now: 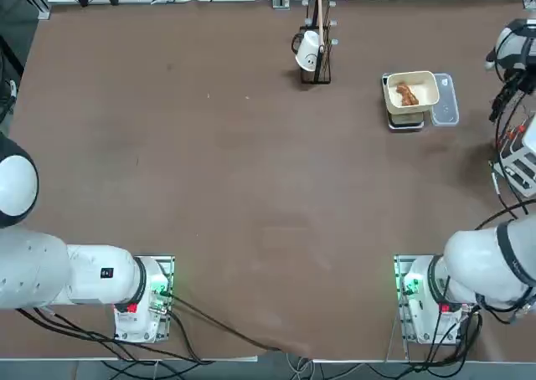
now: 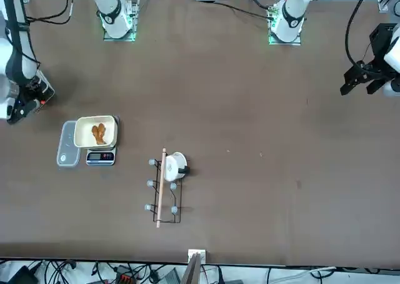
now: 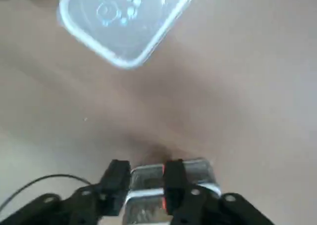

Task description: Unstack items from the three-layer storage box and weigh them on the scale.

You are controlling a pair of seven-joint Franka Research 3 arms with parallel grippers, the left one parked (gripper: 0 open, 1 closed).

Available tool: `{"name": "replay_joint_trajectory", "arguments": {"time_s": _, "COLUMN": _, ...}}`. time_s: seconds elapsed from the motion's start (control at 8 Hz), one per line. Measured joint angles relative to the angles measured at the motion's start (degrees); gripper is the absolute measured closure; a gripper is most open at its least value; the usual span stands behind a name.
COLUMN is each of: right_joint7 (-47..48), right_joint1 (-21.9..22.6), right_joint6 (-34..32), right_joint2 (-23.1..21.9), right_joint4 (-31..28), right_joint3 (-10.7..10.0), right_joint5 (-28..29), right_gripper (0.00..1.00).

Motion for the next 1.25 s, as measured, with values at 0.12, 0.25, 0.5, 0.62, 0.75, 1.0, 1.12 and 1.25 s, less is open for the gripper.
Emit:
{"name": "replay_joint_trajectory", "arguments": {"time_s": 0.12, "right_joint7": -0.05, "right_joint1": -0.1, "right_joint6": 1.38, "right_joint2": 1.1, "right_joint4": 0.04, "right_joint3": -0.13, "right_joint5": -0.21, "right_gripper": 0.29}}
{"name": "replay_joint_trajectory", "arguments": {"time_s": 0.25, "right_joint7": -0.24, "right_joint1": -0.35, "right_joint6": 1.78, "right_joint2": 2.12, "right_joint4": 0.04, "right_joint3": -0.3, "right_joint5": -1.34, "right_gripper": 0.13}}
{"name": "replay_joint_trajectory", "arguments": {"time_s": 0.5, "right_joint7": -0.27, "right_joint1": -1.33, "right_joint6": 2.57, "right_joint2": 3.39, "right_joint4": 0.04, "right_joint3": -0.59, "right_joint5": -6.0, "right_gripper": 0.14}}
{"name": "replay_joint_trajectory", "arguments": {"time_s": 0.62, "right_joint7": -0.34, "right_joint1": -2.22, "right_joint6": 2.82, "right_joint2": 3.69, "right_joint4": -0.11, "right_joint3": -0.66, "right_joint5": -7.36, "right_gripper": 0.19}}
{"name": "replay_joint_trajectory", "arguments": {"time_s": 0.75, "right_joint7": -0.43, "right_joint1": -2.79, "right_joint6": 2.91, "right_joint2": 3.82, "right_joint4": -0.55, "right_joint3": -0.7, "right_joint5": -8.29, "right_gripper": 0.25}}
{"name": "replay_joint_trajectory", "arguments": {"time_s": 1.0, "right_joint7": -0.45, "right_joint1": -3.2, "right_joint6": 2.98, "right_joint2": 4.02, "right_joint4": -1.53, "right_joint3": -0.74, "right_joint5": -9.04, "right_gripper": 0.41}}
{"name": "replay_joint_trajectory", "arguments": {"time_s": 1.12, "right_joint7": -0.45, "right_joint1": -3.25, "right_joint6": 2.99, "right_joint2": 4.04, "right_joint4": -1.65, "right_joint3": -0.74, "right_joint5": -9.17, "right_gripper": 0.49}}
{"name": "replay_joint_trajectory", "arguments": {"time_s": 1.25, "right_joint7": -0.45, "right_joint1": -3.29, "right_joint6": 2.99, "right_joint2": 4.04, "right_joint4": -1.65, "right_joint3": -0.74, "right_joint5": -9.38, "right_gripper": 0.51}}
